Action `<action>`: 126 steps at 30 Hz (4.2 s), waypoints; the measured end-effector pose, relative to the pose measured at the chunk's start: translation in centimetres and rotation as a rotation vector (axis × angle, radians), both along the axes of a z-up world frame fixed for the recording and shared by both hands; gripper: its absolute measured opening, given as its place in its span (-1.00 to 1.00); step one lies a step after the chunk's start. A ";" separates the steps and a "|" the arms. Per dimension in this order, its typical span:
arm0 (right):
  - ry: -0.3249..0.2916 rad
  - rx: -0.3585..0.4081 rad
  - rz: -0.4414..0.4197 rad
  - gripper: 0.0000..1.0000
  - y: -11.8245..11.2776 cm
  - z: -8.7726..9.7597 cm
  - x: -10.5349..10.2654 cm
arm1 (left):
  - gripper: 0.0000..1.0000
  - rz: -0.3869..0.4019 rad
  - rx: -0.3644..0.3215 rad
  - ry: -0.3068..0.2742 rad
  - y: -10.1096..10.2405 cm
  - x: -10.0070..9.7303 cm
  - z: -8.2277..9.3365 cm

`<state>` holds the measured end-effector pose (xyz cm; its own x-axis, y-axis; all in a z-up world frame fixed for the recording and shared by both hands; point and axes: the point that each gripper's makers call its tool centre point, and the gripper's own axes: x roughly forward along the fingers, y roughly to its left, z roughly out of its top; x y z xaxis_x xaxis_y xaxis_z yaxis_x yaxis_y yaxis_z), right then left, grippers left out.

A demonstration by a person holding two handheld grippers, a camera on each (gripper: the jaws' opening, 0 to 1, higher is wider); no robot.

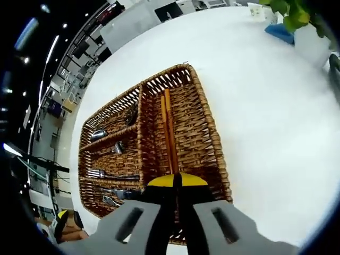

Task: Arrange the knives, forks, and spoons in their matching storage slots by inserting each utensil handle-first until every utensil is classified and aligned in the correct compartment

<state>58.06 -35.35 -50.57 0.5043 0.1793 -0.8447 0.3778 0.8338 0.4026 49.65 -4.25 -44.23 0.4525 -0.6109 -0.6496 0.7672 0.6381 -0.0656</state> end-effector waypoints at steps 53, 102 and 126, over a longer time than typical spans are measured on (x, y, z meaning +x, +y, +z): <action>-0.346 -0.311 0.453 0.53 2.9 5.9 -6.0 | 0.99 0.017 0.009 0.088 -1.6 -0.8 0.7; -0.418 -0.372 0.690 0.99 4.7 9.8 -13.5 | 0.99 0.047 -0.047 0.082 -2.7 -1.5 3.2; -0.381 -0.430 0.761 0.99 4.6 9.7 -13.5 | 0.99 0.048 -0.046 0.062 -2.7 -1.5 3.2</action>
<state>44.55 -30.73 -40.90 0.6357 0.2852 -0.7173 -0.4203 0.9073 -0.0118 48.12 -6.92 -41.06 0.4419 -0.6193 -0.6490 0.7292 0.6694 -0.1423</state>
